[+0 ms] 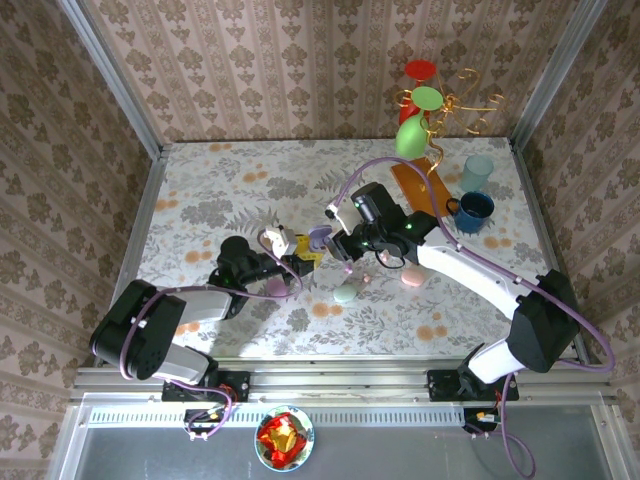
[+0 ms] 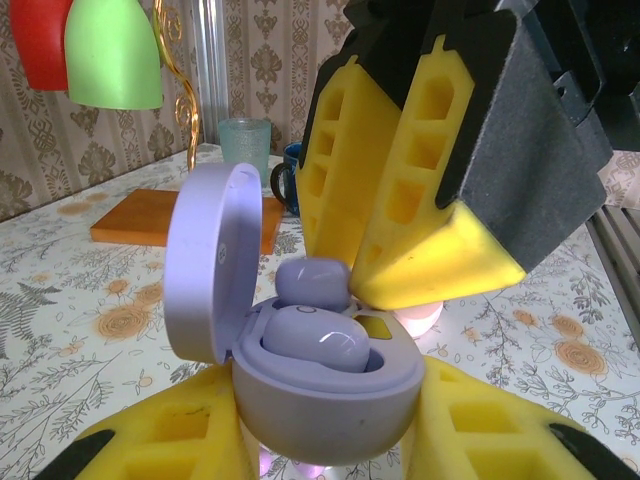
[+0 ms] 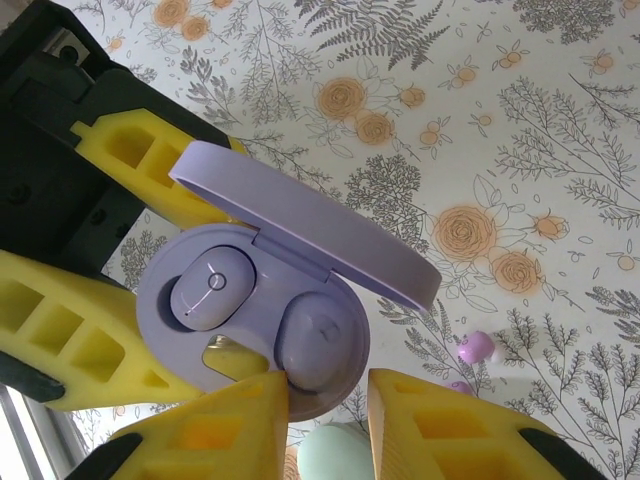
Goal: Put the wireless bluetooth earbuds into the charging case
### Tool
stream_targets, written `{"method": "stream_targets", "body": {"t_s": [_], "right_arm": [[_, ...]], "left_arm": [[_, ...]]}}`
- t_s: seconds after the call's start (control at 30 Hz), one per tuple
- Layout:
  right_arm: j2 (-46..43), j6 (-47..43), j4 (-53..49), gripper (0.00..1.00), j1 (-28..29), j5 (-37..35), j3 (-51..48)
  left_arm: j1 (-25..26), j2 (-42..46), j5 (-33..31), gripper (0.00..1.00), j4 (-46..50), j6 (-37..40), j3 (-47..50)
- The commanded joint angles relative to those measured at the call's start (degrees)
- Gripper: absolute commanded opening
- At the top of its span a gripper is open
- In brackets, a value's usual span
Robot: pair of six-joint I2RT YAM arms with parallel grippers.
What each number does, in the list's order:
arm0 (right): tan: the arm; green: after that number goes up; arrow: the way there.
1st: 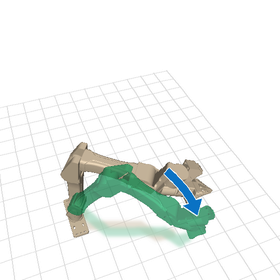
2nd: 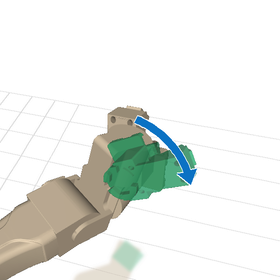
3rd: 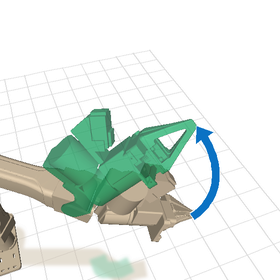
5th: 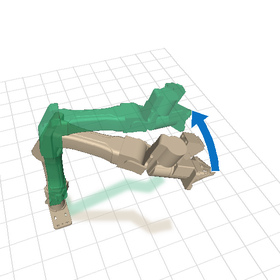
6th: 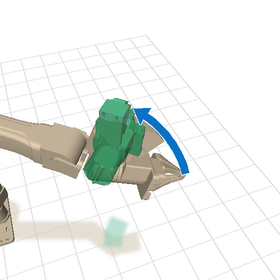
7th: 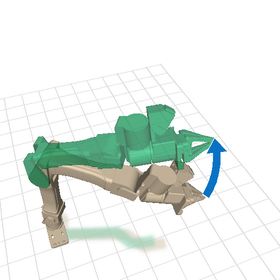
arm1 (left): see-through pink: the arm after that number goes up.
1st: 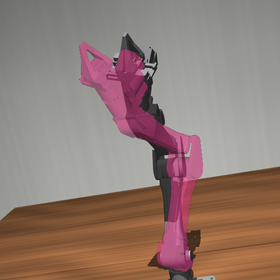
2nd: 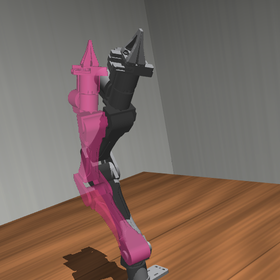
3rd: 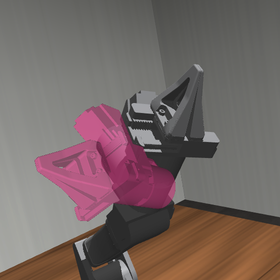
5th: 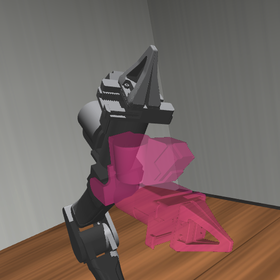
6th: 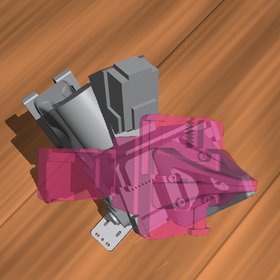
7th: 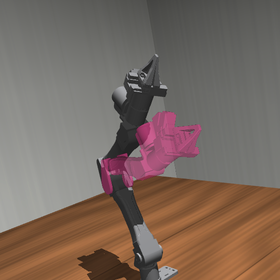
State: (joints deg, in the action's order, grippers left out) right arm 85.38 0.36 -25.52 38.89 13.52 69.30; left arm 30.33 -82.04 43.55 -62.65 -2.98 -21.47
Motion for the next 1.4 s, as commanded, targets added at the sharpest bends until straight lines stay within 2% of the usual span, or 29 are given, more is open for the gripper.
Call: {"method": "stream_targets", "body": {"t_s": [0.0,0.13,0.3,0.47,0.7,0.9,1.37], "right_arm": [[-1.6,0.6,0.56,0.29,0.24,1.32,0.88],[-2.28,0.93,0.53,0.31,0.3,1.51,0.73],[-5.23,1.7,1.99,0.4,-0.12,1.34,-0.83],[-9.71,8.81,10.31,0.55,-3.24,8.51,-3.9],[-3.03,16.07,9.14,0.65,-4.51,3.83,1.66],[2.5,19.02,4.44,0.65,-4.6,-2.09,7.49],[3.21,15.24,0.69,0.69,-4.88,0.84,6.07]], "left_arm": [[-0.05,-1.07,0.65,0.09,-2.38,-0.94,-0.76],[-0.09,-1.1,0.66,0.09,-2.65,-0.89,-0.7],[-0.36,-1.71,0.23,0.09,-4.3,-1.15,-0.37],[-0.36,-3.05,-0.27,0.09,-7.16,-0.03,0.39],[-0.36,-4.18,-0.58,0.09,-10.41,2.16,0.82],[-0.09,-3.52,-0.42,0.09,-10.43,3.33,1.33],[-0.18,-1.31,-3.19,0.1,-10.54,-0.19,0.97]]}}
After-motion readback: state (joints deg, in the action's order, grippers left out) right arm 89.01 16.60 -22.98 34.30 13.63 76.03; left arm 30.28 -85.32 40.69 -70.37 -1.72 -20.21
